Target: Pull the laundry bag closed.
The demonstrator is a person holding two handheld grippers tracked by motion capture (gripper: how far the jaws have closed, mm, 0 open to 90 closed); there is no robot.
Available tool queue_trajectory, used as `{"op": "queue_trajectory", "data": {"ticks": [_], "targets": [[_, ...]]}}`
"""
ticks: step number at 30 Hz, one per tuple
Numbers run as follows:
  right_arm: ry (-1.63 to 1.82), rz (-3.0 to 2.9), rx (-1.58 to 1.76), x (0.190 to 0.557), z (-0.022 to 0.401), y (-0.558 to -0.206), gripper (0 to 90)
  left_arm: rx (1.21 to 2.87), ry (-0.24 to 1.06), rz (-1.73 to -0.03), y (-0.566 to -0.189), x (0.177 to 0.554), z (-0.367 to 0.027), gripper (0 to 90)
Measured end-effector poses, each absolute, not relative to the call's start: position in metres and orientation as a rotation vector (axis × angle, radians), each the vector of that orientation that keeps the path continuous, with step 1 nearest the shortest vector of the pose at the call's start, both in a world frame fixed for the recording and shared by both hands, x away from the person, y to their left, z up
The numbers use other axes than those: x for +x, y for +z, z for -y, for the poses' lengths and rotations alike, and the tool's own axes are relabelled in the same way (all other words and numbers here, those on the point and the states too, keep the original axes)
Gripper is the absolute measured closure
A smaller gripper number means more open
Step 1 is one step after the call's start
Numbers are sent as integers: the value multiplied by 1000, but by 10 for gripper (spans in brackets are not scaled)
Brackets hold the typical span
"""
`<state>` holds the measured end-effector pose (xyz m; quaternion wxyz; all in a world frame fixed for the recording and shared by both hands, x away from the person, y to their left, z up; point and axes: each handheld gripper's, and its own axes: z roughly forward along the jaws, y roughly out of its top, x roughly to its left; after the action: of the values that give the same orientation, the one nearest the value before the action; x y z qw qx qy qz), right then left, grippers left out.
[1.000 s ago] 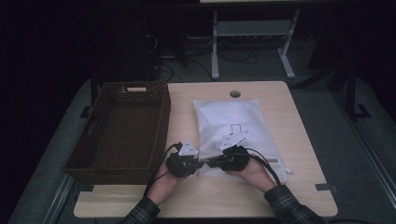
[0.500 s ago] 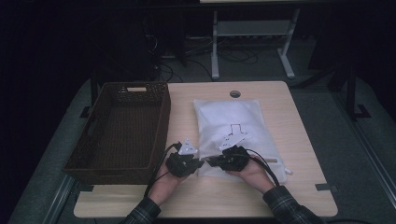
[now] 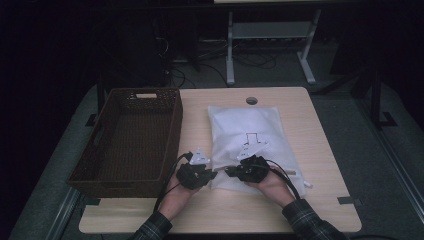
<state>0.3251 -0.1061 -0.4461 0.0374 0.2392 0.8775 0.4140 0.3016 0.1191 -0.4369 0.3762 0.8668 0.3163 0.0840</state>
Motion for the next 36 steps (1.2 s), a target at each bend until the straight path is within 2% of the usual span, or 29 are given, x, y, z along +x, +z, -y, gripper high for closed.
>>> {"op": "queue_trajectory", "data": {"ticks": [36], "targets": [[1190, -2613, 825, 322, 139, -443, 865, 2202, 184, -830, -437, 302, -121, 848]]}}
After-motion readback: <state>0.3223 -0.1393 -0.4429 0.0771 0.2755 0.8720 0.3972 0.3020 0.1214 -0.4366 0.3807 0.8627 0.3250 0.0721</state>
